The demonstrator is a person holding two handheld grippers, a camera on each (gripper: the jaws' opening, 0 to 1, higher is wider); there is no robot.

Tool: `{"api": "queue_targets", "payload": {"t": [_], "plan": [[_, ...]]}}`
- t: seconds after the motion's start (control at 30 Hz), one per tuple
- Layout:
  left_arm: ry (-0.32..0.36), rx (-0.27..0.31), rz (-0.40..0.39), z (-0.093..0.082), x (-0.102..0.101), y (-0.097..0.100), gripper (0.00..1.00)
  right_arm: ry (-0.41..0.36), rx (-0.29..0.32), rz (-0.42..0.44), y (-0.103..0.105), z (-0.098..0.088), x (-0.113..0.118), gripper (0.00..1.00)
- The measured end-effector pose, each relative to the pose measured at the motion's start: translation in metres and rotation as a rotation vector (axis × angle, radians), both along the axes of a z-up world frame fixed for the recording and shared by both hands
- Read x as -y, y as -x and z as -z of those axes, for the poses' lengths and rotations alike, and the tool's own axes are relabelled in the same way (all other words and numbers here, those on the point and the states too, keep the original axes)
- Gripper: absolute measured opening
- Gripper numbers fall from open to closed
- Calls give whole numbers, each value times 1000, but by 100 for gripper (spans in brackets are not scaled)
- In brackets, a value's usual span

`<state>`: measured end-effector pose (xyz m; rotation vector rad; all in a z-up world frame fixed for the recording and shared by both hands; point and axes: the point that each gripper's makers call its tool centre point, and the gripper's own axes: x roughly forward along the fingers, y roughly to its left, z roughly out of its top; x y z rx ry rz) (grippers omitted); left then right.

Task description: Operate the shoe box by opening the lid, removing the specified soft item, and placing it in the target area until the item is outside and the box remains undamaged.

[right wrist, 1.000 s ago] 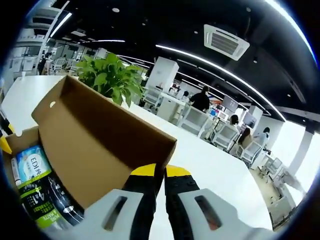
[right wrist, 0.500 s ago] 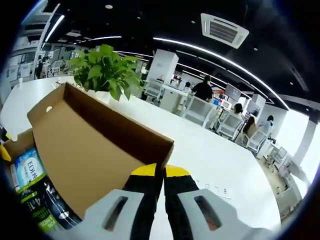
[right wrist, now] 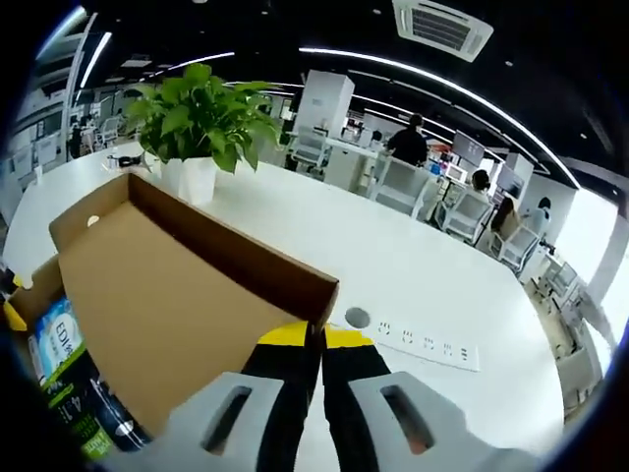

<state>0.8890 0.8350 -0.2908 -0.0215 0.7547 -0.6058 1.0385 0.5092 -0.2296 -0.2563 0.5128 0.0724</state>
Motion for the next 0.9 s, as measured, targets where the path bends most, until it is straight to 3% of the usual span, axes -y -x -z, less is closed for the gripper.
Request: {"api": "queue_targets", "payload": {"t": [0.33,0.47,0.6,0.9], "plan": [[10,-13,1,3,1,-2,31,-53,-111,-2,-5,27,1,1],[9,-15,3,4,2,-4,30,-99,-176,7,1,41,0,1],[11,-16,1,4,2,-4,30,-112,-242,-8,-5,58,1,1],[21,-19,-13,4,1,-5,31,-142,-323,-14,9,77,-5,2]]}}
